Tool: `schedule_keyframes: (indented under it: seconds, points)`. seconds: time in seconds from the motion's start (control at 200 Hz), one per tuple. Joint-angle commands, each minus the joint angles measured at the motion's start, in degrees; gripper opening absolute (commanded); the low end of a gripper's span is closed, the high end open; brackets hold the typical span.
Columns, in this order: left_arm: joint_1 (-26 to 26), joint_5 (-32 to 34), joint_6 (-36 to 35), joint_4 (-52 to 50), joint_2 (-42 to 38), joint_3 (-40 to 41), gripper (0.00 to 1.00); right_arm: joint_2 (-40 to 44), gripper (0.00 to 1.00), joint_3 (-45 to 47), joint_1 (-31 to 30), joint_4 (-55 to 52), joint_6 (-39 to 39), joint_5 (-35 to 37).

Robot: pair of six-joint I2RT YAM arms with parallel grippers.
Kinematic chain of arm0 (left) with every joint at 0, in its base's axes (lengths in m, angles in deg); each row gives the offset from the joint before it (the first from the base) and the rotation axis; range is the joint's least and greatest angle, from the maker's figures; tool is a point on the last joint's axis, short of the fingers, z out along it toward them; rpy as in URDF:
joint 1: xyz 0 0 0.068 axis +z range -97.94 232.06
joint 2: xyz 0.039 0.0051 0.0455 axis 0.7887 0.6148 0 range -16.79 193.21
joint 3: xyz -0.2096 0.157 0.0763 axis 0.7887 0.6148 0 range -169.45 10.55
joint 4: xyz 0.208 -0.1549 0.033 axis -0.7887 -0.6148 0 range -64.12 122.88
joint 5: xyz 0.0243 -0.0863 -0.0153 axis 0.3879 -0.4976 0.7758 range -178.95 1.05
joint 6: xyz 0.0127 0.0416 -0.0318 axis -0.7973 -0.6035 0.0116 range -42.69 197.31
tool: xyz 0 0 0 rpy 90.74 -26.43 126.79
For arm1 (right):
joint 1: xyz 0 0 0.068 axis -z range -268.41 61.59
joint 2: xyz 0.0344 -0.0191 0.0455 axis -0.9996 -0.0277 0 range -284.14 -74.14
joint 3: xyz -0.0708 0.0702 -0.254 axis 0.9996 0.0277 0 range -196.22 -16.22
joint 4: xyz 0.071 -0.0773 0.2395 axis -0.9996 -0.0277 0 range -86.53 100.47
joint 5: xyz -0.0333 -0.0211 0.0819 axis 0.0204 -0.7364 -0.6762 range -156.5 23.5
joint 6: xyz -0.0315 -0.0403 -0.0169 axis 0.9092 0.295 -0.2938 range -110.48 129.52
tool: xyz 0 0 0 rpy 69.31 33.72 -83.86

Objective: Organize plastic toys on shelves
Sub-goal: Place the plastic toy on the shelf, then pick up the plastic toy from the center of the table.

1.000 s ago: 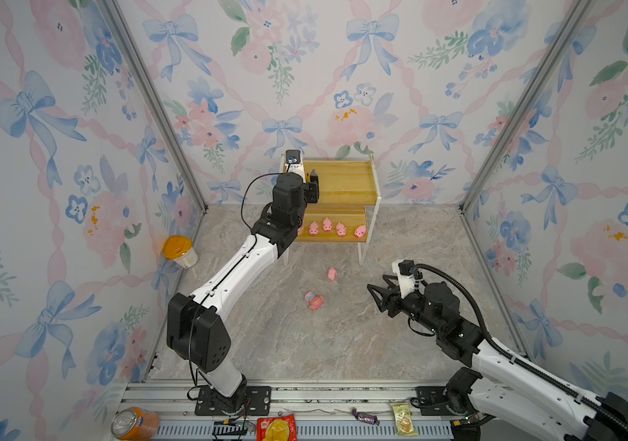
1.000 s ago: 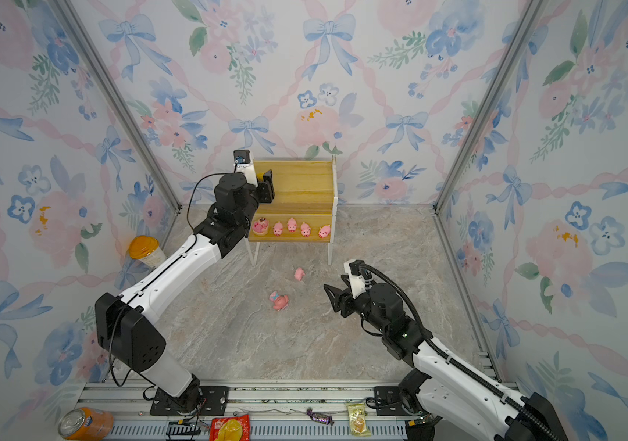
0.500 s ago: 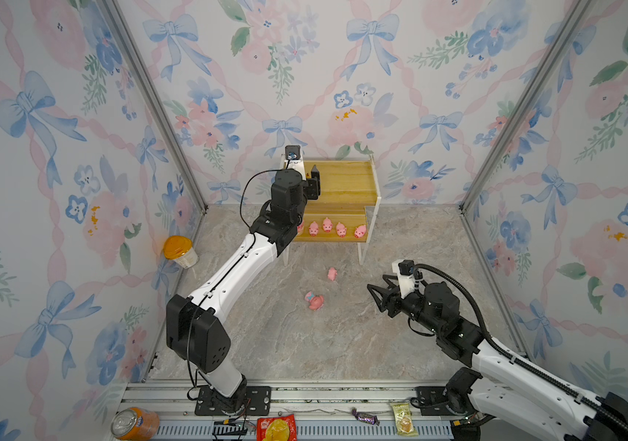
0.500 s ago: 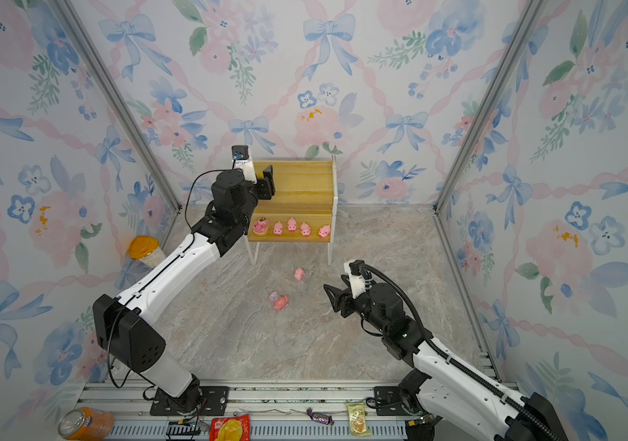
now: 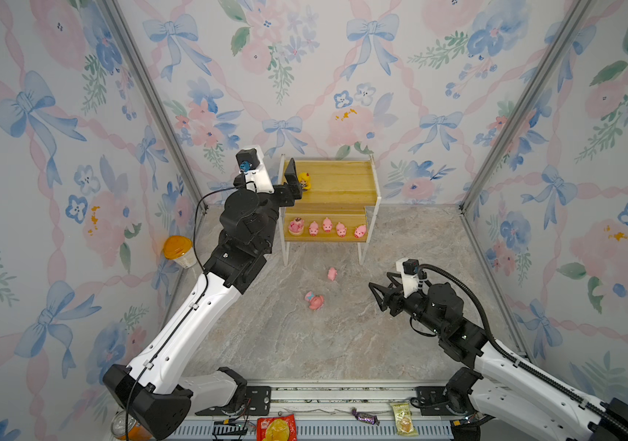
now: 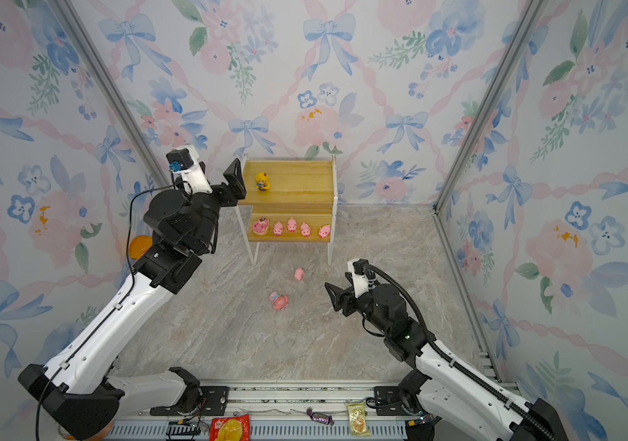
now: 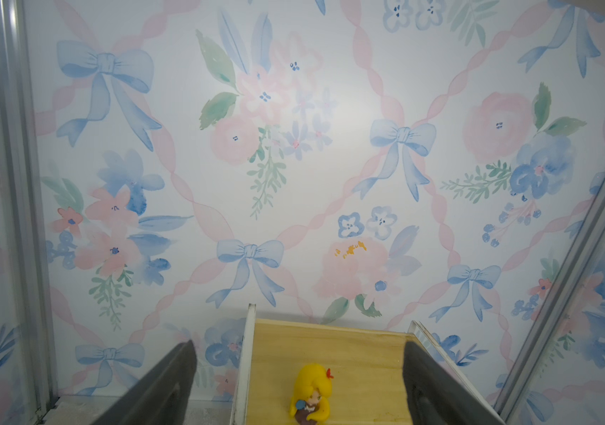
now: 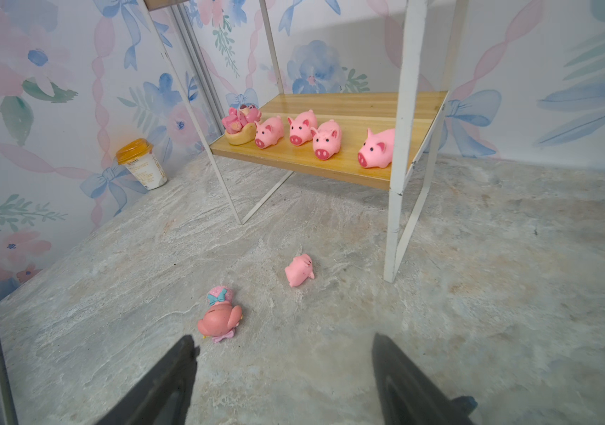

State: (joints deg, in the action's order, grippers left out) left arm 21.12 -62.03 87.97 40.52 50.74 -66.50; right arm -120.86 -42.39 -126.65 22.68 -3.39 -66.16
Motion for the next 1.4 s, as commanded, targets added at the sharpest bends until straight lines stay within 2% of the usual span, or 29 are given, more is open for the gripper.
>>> schedule_keyframes:
  seconds: [0.0,0.175,0.22,0.35,0.51,0.625,0.775,0.96,1.075,1.21,1.31,1.395]
  points:
    - [-2.27,2.98,3.85,-2.08,-5.16,8.94,0.89,0.8,0.78,-0.92,0.45,-3.25,-0.91,3.93]
    - [-10.0,8.7,7.4,-7.95,-13.37,20.38,0.88,-0.67,0.78,-3.29,0.94,-10.43,-4.05,12.4]
    - [-11.95,8.4,8.39,-8.98,-14.58,22.62,0.87,-1.3,0.77,-3.67,1.51,-12.21,-5.5,14.09]
    - [-17.35,8.68,15.0,-12.15,-15.13,28.66,0.86,-2.88,0.76,-4.13,4.91,-15.55,-9.93,13.65]
    - [-22.87,7.99,27.23,-13.93,-12.38,36.23,0.84,-5.32,0.75,-4.99,5.6,-16.48,-11.01,12.25]
    - [-26.16,8.92,34.24,-18.15,-7.59,39.27,0.8,-5.98,0.75,-4.94,5.5,-15.67,-11.19,11.28]
    - [-29.64,12.2,41.31,-25.96,2.06,37.46,0.79,-7.06,0.75,-4.61,5.63,-14.87,-11.17,10.19]
    - [-29.41,11.23,45.73,-27.63,10.53,32.95,0.8,-9.91,0.75,-5.02,5.0,-12.82,-8.64,5.51]
    - [-25.95,9.52,45.71,-28.13,9.89,32.13,0.81,-13.18,0.75,-5.31,0.88,-8.4,-4.68,1.67]
    - [-18.87,6.05,41.49,-27.49,8.77,32.41,0.82,-18.56,0.75,-4.43,-7.23,2.44,1.26,2.66]
    - [-14.32,1.91,37.18,-26.12,11.5,31.75,0.82,-25.23,0.75,-3.5,-11.04,12.71,4.08,3.31]
    - [-11.8,1.19,34.74,-25.19,14.61,31.0,0.82,-31.43,0.74,-3.32,-13.35,21.63,6.45,3.01]
